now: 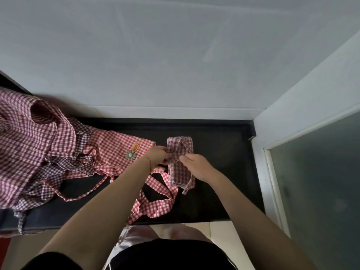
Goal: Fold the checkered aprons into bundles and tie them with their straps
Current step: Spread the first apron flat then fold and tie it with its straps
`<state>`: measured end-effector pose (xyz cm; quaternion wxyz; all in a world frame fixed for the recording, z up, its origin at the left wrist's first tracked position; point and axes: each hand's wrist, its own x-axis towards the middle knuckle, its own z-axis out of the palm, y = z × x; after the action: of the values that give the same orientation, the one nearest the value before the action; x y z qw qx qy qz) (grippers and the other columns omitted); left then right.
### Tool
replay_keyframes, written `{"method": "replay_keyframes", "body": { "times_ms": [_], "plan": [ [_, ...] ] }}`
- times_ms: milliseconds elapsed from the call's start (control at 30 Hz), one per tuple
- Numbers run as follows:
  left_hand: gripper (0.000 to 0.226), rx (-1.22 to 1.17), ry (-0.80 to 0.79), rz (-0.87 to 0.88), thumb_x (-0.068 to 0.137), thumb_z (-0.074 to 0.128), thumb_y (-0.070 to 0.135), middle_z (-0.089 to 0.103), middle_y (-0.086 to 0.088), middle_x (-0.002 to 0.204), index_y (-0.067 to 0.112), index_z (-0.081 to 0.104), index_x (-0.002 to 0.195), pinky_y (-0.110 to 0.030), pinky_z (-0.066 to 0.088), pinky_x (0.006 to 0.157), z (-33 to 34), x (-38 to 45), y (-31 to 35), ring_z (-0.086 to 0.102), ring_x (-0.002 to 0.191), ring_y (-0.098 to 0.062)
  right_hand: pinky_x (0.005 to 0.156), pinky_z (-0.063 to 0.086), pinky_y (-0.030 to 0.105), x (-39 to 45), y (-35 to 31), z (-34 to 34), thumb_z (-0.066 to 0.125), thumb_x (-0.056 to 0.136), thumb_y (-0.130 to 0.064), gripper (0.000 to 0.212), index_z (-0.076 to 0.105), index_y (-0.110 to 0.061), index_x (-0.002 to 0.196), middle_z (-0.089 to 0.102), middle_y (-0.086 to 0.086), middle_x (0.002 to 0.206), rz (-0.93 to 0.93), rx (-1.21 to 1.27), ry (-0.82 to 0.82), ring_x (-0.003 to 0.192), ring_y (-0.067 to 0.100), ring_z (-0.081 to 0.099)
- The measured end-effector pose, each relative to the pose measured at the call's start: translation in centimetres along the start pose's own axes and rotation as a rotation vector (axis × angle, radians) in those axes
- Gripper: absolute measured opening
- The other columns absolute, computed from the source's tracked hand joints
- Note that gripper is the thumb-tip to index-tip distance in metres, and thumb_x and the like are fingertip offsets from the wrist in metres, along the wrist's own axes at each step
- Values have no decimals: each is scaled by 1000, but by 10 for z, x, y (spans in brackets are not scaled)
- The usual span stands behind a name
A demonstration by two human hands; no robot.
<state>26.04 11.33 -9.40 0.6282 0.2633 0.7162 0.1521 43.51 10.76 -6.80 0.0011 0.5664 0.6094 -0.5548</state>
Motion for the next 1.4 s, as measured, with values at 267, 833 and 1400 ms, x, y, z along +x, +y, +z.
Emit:
{"method": "replay_keyframes", "body": {
  "times_ms": [267,833,1400],
  "plan": [
    [29,325,406,353,94,64,16,64,-2,117,15,64,124,-22,52,79,6,4,-21,63,98,-16,63,38,33,16,14,11,39,106,-36,33,51,-17,81,48,3,74,42,55,125,65,14,46],
    [11,257,284,501,95,64,22,71,5,94,18,71,102,-21,55,76,21,-6,-12,67,87,-10,70,50,28,6,14,-41,49,103,-25,23,57,-9,117,64,4,99,208,-341,162,83,16,62],
    [20,83,146,536,99,58,12,73,0,92,13,74,109,-14,53,72,39,-25,6,66,84,-11,68,48,32,-10,-30,-33,46,104,-28,21,61,-16,97,61,2,88,-108,-418,63,75,15,59]
  ]
}}
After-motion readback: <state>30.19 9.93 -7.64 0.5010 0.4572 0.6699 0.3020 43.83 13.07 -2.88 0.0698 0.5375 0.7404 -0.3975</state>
